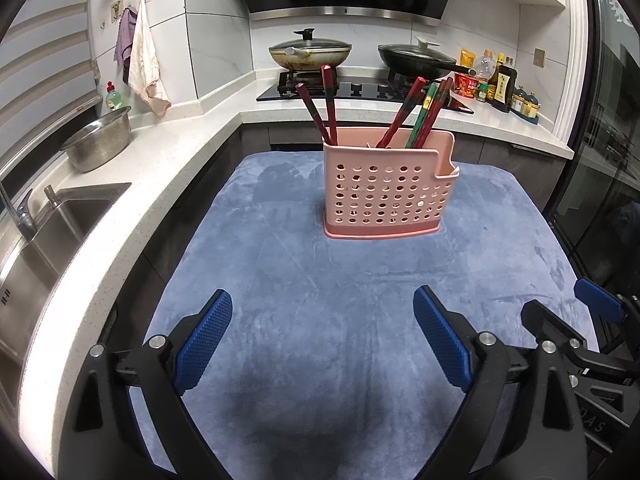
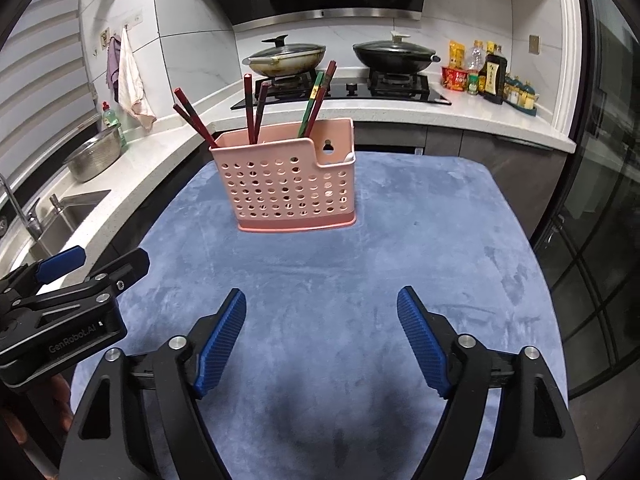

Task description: Organize utensils

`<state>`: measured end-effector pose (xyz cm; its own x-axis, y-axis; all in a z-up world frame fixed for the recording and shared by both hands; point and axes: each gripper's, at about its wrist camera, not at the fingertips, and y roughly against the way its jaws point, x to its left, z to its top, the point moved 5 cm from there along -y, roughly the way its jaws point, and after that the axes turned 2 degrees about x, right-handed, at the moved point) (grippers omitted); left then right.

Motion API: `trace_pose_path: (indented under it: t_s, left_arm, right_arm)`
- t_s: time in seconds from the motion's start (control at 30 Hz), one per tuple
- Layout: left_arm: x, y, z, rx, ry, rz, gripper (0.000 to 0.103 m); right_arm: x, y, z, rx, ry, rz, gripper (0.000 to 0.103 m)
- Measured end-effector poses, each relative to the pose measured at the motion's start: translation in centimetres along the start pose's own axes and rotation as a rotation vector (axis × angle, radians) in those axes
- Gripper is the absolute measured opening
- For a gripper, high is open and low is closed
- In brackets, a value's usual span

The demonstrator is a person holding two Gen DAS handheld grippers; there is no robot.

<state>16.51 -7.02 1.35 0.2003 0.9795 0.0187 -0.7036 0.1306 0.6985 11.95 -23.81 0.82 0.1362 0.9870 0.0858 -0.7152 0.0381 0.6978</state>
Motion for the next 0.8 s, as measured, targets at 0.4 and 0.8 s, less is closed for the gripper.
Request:
trace_pose_path:
  t_s: [0.4, 0.8]
  left_arm:
    - [0.37, -0.67, -0.22, 0.022, 0.015, 0.012, 0.09]
    - [0.73, -0.95, 0.0, 0.02, 0.021, 0.032, 0.092]
  right_arm:
    - [-0.71, -0.41, -0.13, 0.013, -0.017, -0.022, 0.087]
    - [-0.9, -0.68, 0.18, 0.018, -0.032, -0.025, 0.087]
